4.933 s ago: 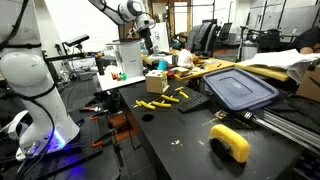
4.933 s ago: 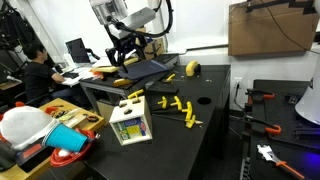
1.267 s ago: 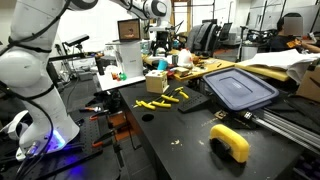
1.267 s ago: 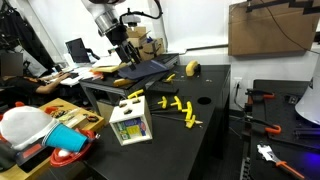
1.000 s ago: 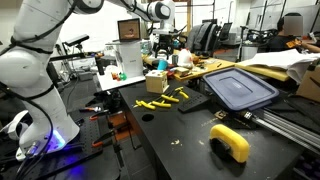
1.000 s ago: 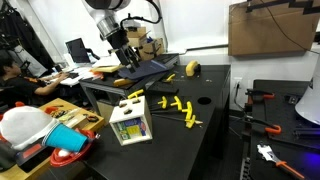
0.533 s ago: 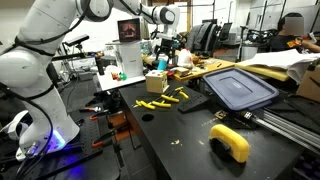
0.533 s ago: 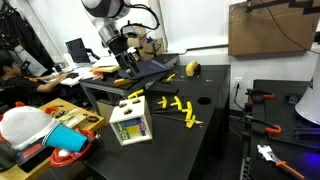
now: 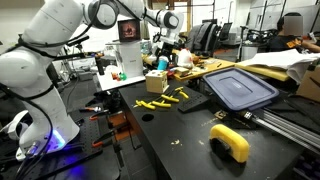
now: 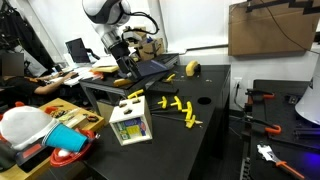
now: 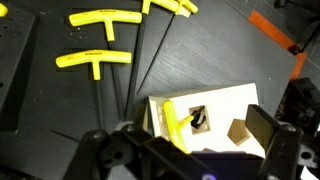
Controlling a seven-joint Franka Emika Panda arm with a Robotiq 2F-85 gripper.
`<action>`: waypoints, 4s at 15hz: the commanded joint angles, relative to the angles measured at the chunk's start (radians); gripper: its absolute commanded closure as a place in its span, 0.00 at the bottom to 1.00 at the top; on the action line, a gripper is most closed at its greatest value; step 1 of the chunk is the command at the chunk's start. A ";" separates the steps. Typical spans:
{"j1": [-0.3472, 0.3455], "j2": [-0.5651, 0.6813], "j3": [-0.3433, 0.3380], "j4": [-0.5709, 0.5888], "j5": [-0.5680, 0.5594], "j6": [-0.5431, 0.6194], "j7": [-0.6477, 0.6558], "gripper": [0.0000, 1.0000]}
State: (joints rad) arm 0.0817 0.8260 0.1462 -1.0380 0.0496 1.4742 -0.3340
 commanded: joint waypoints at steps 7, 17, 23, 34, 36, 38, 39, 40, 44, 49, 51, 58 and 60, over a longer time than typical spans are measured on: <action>-0.030 0.072 0.009 0.112 0.038 -0.083 -0.025 0.00; -0.036 0.108 0.025 0.123 0.032 -0.091 -0.073 0.00; -0.037 0.148 0.043 0.161 0.034 -0.118 -0.108 0.00; -0.056 0.245 0.083 0.283 0.097 -0.199 -0.134 0.00; -0.057 0.261 0.086 0.306 0.103 -0.202 -0.136 0.00; -0.053 0.273 0.086 0.325 0.098 -0.194 -0.146 0.00; -0.051 0.277 0.086 0.333 0.094 -0.190 -0.150 0.00; -0.048 0.281 0.085 0.340 0.089 -0.186 -0.164 0.00; -0.048 0.298 0.088 0.366 0.093 -0.190 -0.198 0.00; -0.050 0.319 0.089 0.389 0.096 -0.187 -0.224 0.00; -0.049 0.327 0.089 0.395 0.097 -0.186 -0.231 0.00; -0.042 0.336 0.105 0.388 0.101 -0.193 -0.221 0.28; -0.042 0.334 0.111 0.386 0.099 -0.191 -0.215 0.42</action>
State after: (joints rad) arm 0.0379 1.1476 0.2479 -0.6880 0.1399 1.3144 -0.5467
